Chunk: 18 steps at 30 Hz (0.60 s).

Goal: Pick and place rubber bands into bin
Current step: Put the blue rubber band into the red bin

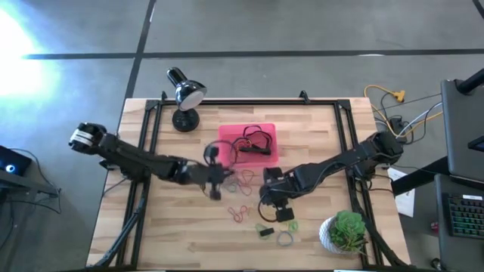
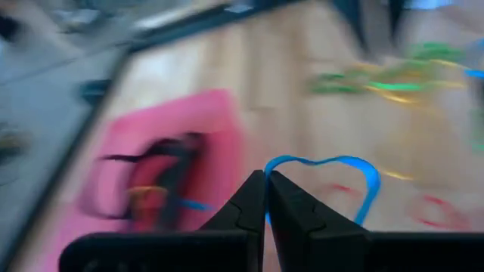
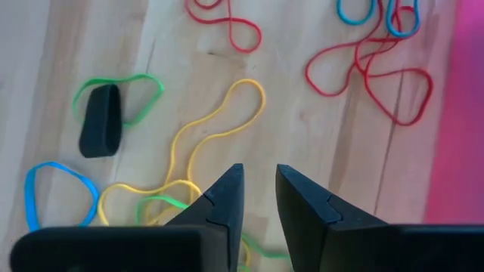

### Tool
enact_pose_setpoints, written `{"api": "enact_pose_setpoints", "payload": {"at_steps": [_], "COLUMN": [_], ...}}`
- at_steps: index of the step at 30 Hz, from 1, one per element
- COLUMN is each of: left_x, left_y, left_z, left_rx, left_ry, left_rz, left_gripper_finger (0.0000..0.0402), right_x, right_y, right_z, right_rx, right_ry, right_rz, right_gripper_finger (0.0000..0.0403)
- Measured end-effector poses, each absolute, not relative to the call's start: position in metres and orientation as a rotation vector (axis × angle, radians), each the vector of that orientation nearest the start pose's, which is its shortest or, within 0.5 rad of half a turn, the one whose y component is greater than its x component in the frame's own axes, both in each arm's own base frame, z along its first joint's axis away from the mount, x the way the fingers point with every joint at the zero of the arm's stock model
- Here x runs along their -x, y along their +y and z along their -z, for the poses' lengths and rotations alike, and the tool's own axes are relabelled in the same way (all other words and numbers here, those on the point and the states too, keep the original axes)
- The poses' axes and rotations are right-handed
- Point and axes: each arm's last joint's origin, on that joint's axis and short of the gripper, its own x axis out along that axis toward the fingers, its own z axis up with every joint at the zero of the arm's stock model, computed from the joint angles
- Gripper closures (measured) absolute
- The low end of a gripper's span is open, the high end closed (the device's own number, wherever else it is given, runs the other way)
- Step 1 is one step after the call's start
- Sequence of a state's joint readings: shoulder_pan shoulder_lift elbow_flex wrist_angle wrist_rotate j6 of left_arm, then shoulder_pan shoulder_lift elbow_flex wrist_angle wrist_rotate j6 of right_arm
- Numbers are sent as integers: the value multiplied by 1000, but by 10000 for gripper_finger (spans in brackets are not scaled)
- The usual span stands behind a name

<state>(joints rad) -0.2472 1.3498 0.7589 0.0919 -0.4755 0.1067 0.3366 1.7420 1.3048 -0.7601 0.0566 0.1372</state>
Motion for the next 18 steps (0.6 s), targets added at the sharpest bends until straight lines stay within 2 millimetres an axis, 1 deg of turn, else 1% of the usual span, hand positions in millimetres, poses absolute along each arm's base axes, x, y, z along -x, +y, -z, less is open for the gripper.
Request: {"api": "enact_pose_setpoints", "payload": {"at_steps": [6,10,14,18], "left_x": [-280,-284,-287,-291], "left_y": [-15,9,26,31], "left_z": [-231,-223,-213,-203], "left_rx": [-272,-258,-244,-247], "left_ry": [495,541,582,621], "left_rz": [-390,-471,-524,-531], "left_gripper_finger": [402,402,402,396], "right_x": [-321,-315,-310,-306], "right_y": [130,143,154,160], "right_z": [-222,-219,-211,-199], "right_rx": [109,118,116,88], "right_ry": [1189,1172,1134,1102], "right_rz": [-135,-108,-87,-94], "right_gripper_finger": [335,335,335,335]}}
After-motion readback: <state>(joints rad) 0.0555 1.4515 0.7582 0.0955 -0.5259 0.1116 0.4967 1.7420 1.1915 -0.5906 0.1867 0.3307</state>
